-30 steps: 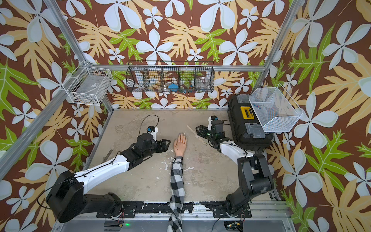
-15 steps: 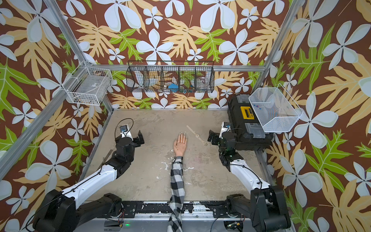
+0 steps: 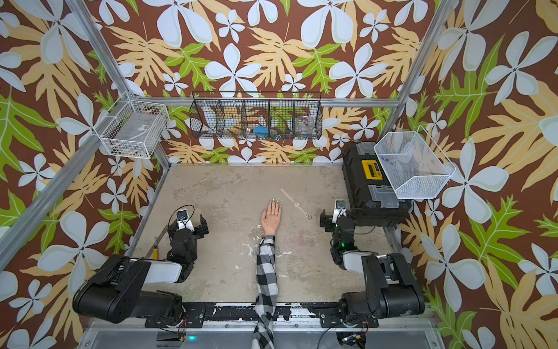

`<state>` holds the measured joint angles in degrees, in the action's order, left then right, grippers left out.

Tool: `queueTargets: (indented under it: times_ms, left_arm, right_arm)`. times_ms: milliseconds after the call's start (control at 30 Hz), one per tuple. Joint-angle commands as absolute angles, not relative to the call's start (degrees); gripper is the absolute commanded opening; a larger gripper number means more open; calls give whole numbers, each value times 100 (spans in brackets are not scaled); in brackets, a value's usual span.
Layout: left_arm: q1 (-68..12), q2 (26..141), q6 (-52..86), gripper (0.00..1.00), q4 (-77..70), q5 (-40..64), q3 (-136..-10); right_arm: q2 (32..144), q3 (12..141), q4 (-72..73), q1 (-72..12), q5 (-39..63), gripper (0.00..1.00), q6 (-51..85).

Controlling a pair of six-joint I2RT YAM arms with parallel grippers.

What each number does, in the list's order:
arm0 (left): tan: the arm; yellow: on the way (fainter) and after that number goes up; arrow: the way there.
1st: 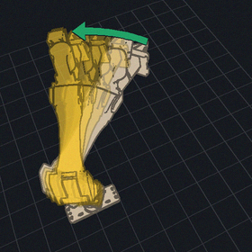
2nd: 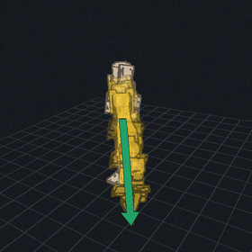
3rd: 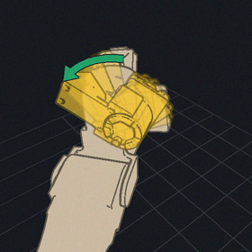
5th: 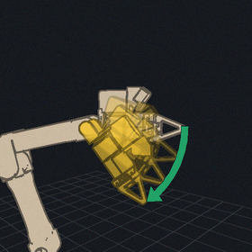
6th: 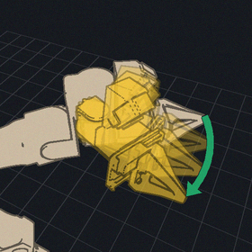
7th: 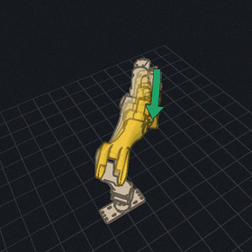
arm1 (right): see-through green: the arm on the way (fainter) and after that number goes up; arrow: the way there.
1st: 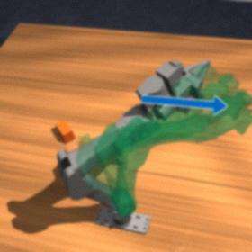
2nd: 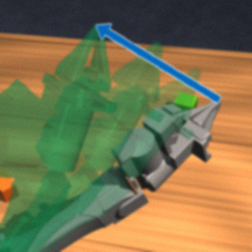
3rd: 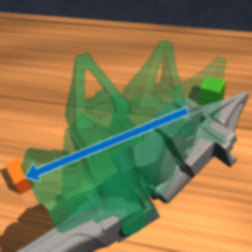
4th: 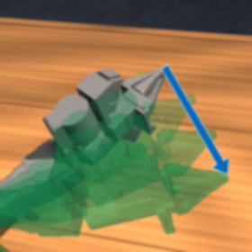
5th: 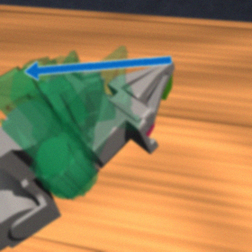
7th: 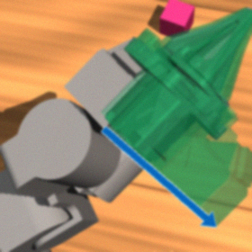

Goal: Take off the watch
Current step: Reset both arms

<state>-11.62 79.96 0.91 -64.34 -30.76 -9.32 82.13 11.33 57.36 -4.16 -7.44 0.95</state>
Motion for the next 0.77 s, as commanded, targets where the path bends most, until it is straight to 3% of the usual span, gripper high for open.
queueTargets:
  times_ms: [0,67,133,733]
  left_arm:
    - [-832,8010,307,100,-7302,-2294,-810]
    - [-681,8334,303,100,-7789,-1930,-695]
    - [-481,8272,408,100,-7292,-1483,-896]
    - [-448,8301,413,100,-7339,-1468,-889]
  right_arm:
    - [8491,653,7970,-406,-361,100,-170]
    - [8440,1049,7134,-347,-312,100,-96]
    - [8553,1200,6985,-38,52,100,153]
    - [8465,1176,6924,-115,-85,100,97]
